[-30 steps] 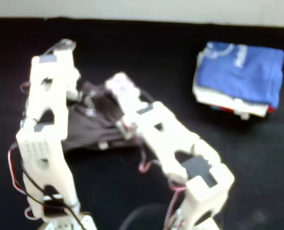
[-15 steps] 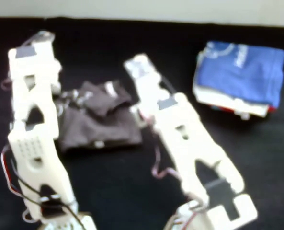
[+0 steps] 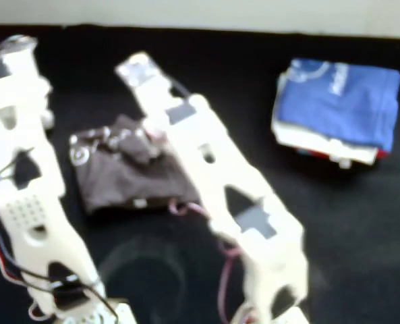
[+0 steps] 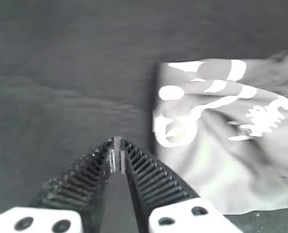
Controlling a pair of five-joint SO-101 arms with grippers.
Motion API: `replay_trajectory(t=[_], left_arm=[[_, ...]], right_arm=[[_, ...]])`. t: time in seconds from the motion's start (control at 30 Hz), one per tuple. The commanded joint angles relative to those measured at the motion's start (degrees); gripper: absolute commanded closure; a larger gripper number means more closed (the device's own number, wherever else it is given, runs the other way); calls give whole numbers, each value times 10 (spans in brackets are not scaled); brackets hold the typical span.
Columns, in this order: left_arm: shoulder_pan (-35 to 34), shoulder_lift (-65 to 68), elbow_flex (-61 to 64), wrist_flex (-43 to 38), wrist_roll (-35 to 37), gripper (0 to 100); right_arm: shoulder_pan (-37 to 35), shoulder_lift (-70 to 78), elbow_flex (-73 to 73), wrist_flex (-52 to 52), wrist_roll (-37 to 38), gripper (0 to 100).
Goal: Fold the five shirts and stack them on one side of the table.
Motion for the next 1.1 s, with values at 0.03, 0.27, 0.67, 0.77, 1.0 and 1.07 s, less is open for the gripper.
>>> replay_trajectory(t=[0.03,0.27,0.67,0.77,1.0,1.07], left_arm=[[-65,-6,-20,6,4,992],[-101,-1,-20,6,3,992],[-100,0,-20,6,3,992],[-102,-2,-20,6,3,992],[-102,-4,-20,6,3,992],[-102,-4,-20,6,3,992]], right_arm=[[-18,140,-242,67,-50,855],[-35,294,-497,206,-53,858],[-37,349,-715,326,-53,858],[-41,351,-732,344,-53,857],[-72,330,-626,344,-52,855],[-78,292,-572,344,-52,837]])
